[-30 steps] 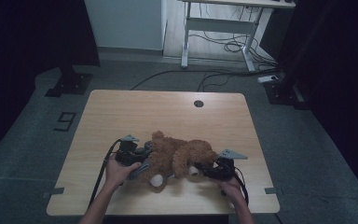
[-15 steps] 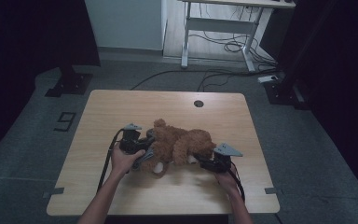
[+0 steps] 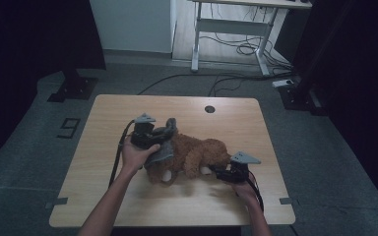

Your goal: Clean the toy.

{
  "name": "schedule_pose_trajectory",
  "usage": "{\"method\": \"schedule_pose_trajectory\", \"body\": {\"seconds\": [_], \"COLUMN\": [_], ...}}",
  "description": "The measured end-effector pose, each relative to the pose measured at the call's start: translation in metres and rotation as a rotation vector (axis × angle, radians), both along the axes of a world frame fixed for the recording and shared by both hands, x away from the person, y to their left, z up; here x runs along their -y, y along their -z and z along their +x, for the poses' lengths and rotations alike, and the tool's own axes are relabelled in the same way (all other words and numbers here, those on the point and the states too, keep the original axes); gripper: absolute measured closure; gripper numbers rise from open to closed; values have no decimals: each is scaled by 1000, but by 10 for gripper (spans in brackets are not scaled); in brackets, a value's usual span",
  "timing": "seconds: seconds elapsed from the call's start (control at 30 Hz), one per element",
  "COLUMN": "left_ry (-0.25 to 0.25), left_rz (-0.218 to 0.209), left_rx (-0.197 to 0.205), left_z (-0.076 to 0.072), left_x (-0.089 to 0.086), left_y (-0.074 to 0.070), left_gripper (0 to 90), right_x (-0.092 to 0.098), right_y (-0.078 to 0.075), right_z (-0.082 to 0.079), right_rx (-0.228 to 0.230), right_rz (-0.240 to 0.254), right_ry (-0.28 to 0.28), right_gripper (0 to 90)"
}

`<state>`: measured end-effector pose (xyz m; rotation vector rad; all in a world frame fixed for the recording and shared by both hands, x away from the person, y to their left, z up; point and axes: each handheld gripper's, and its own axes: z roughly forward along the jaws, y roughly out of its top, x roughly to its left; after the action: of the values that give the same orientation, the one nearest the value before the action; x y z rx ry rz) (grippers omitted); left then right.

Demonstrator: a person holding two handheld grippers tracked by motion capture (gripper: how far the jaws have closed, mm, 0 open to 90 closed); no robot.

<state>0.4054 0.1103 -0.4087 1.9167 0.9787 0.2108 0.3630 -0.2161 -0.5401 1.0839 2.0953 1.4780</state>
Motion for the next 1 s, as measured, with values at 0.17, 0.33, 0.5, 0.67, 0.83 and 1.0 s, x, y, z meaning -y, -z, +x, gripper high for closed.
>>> {"method": "schedule_pose_trajectory", "body": {"seconds": [0.17,0.33,0.5,0.67,0.83,1.0], "left_ry": [12,-8,-4,-12,-12,18], "left_rz": [72,76,74,63,39,26], "left_rx": [-64,-64,-29,-2,3,17], "left_z": [13,9,-7,-19,-26,-41], "left_x": [30,29,26,21,18,18], "left_y": [23,41,47,53,57,59], "left_gripper": [777,783,787,789,792,791], "right_x": [1,2,2,12,29,32], "right_y": [1,1,-1,-8,-24,-41], "right_z": [-1,-1,-4,-12,-20,-26], "right_rx": [-2,-19,-60,-83,-55,-32], "right_rz": [6,19,19,35,122,143], "right_ry": [1,14,52,63,86,69], "right_gripper": [322,269,151,134,137,134]}}
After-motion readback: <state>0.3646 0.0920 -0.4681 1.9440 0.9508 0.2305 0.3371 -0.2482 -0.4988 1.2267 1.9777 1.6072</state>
